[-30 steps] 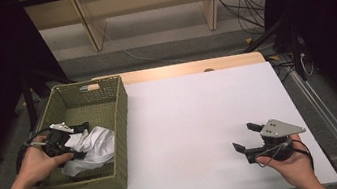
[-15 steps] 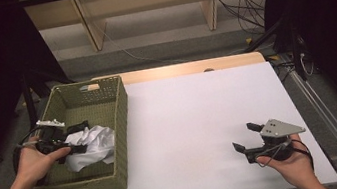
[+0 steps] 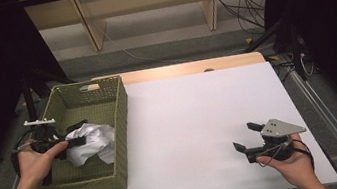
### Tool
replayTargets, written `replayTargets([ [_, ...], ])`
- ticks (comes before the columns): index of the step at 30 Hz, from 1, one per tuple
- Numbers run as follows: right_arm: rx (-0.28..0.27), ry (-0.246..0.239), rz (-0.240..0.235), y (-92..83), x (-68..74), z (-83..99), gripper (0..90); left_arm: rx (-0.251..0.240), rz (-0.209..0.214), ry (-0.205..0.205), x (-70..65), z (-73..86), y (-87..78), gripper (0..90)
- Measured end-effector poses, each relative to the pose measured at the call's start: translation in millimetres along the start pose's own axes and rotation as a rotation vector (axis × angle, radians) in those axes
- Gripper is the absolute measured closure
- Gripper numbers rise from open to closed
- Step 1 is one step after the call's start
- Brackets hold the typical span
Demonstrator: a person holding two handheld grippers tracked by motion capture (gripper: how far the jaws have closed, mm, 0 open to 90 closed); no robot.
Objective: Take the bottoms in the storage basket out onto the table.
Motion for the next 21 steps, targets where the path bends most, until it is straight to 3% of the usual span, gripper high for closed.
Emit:
replayTargets([
  [10,-0.001,0.002,-0.001,-0.4,0.0,-0.2,18.2,-0.119,0.002,-0.103,-4.0,-9.7,-8.6,80.5],
  [15,0.000,0.002,-0.001,-0.3,0.1,-0.1,18.2,-0.194,0.002,-0.129,-4.7,-14.3,-11.7,80.5],
  [21,-0.006,0.000,0.002,-0.6,-0.1,-0.6,18.1,-0.249,0.020,-0.161,-6.6,-18.1,-11.2,80.5],
])
Point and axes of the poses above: each handheld gripper's, and its own axes: y roughly forward along the jaws, z roughly out of its underside, x roughly to its left, the point moved 6 cm from there along y, roughly forward along the jaws, and after that the axes turned 6 degrees about -z, right-handed, at the moved point
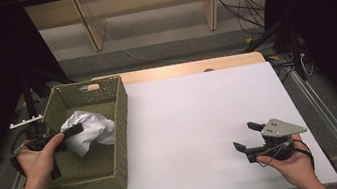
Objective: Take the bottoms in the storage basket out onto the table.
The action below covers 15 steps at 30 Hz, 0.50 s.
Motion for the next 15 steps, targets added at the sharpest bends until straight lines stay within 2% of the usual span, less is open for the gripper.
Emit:
replayTargets([
  [11,-0.003,0.003,-0.001,0.2,0.5,-0.4,18.2,-0.069,0.013,-0.029,-4.4,-9.7,-6.1,80.6],
  [15,-0.001,0.003,-0.002,0.3,0.9,-0.4,18.2,-0.085,0.013,-0.021,-7.6,-12.4,-7.7,80.6],
])
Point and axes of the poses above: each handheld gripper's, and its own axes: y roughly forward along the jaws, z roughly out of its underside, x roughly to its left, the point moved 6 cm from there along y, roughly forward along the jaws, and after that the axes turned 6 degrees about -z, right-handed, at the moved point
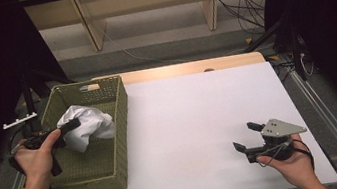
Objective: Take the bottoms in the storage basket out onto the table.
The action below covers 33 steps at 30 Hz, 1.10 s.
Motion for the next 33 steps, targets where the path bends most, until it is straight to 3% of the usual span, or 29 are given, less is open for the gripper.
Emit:
replayTargets([
  [11,-0.006,0.005,0.001,-0.7,-0.4,-0.6,18.2,-0.053,0.004,0.020,-10.5,-10.4,-2.5,80.5],
  [33,-0.007,0.003,0.001,-1.0,-1.0,-0.6,18.1,-0.141,0.021,0.004,-20.6,-30.9,-8.3,80.5],
])
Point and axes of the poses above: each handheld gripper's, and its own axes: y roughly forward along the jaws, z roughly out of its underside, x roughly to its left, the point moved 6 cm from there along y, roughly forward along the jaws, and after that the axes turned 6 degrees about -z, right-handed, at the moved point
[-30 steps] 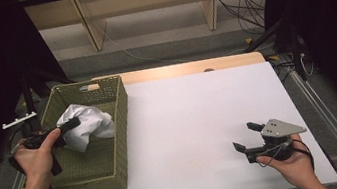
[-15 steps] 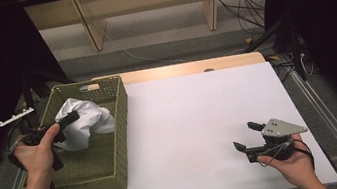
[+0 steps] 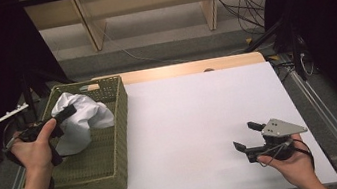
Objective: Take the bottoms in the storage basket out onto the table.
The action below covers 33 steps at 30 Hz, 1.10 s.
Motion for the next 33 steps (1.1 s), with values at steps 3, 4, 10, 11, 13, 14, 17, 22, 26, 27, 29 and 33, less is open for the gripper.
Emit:
replayTargets([
  [3,0.000,-0.001,0.000,0.0,-0.3,0.0,18.1,-0.011,0.003,0.006,-1.9,-2.3,-0.2,80.5],
  [4,0.001,-0.001,0.001,-0.2,-0.3,0.0,18.2,-0.012,0.004,0.007,-2.6,-2.9,-0.2,80.5],
  [10,0.000,-0.001,0.000,0.0,-0.4,0.0,18.2,-0.022,0.008,0.011,-5.6,-7.3,0.1,80.6],
  [11,0.000,-0.002,0.000,0.0,-0.4,0.1,18.1,-0.024,0.011,0.007,-6.2,-8.2,-0.1,80.6],
  [13,0.001,-0.001,0.000,0.0,-0.3,0.1,18.1,-0.032,0.015,0.006,-7.2,-10.1,-0.2,80.6],
  [14,0.001,-0.001,0.000,-0.1,-0.2,0.1,18.1,-0.035,0.017,0.004,-7.8,-10.9,-0.4,80.6],
  [17,0.003,0.000,0.003,-0.3,-0.5,0.1,18.1,-0.043,0.023,-0.002,-9.2,-13.1,-0.5,80.6],
  [22,0.002,0.001,0.001,-0.1,-0.3,0.0,18.1,-0.053,0.031,-0.008,-11.3,-16.7,-0.8,80.6],
  [26,0.002,0.001,0.000,0.1,-0.1,0.0,18.2,-0.061,0.038,-0.011,-12.7,-19.4,-1.4,80.6],
  [27,0.003,0.001,0.000,0.1,-0.2,0.1,18.2,-0.062,0.038,-0.012,-13.0,-20.0,-1.4,80.6],
  [29,0.005,0.000,0.001,-0.1,-0.3,0.2,18.1,-0.065,0.040,-0.007,-13.7,-21.0,-1.2,80.6],
  [33,0.005,0.000,0.002,0.0,-0.6,0.3,18.1,-0.069,0.041,-0.011,-15.6,-22.7,-0.3,80.6],
])
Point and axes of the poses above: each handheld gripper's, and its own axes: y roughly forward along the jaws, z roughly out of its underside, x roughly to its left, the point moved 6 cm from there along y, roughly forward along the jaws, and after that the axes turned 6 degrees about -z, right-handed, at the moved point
